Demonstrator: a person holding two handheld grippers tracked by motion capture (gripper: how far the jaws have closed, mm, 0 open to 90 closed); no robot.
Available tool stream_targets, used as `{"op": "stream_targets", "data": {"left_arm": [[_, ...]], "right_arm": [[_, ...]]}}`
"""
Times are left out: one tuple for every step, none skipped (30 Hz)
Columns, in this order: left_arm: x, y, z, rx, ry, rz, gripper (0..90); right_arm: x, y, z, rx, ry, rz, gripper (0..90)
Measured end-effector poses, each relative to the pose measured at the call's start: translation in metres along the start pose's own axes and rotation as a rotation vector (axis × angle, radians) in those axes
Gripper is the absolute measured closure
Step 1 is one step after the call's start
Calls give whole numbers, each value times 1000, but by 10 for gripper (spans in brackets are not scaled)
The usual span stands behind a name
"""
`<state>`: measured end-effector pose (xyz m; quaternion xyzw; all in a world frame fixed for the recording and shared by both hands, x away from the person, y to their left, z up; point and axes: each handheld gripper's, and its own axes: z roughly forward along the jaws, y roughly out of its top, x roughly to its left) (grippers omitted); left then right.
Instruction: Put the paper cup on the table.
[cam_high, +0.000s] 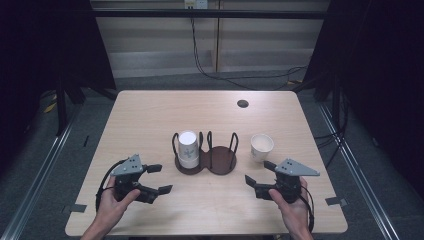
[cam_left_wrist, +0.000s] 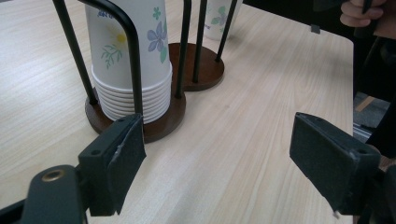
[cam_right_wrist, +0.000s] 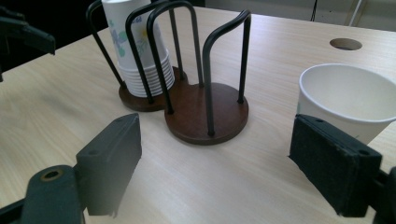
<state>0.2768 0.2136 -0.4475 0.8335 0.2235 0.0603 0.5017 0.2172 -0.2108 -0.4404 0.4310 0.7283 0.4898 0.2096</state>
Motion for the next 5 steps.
{"op": "stream_targets", "data": {"left_arm": [[0,-1,0,4,24,11,180],[0,-2,0,6,35,2,180],[1,-4,0,-2,26,-13,179],[1,-6,0,-13,6,-32,178],[2,-7,1,-10,-5,-30,178]], "right_arm": [[0,-2,-1,-4,16,0,181],[0,-4,-2,-7,30,10,191],[1,-5,-2,-1,31,15,191],[1,-7,-3,-4,24,7,190],[1,-8,-4,-4,21,14,187]]}}
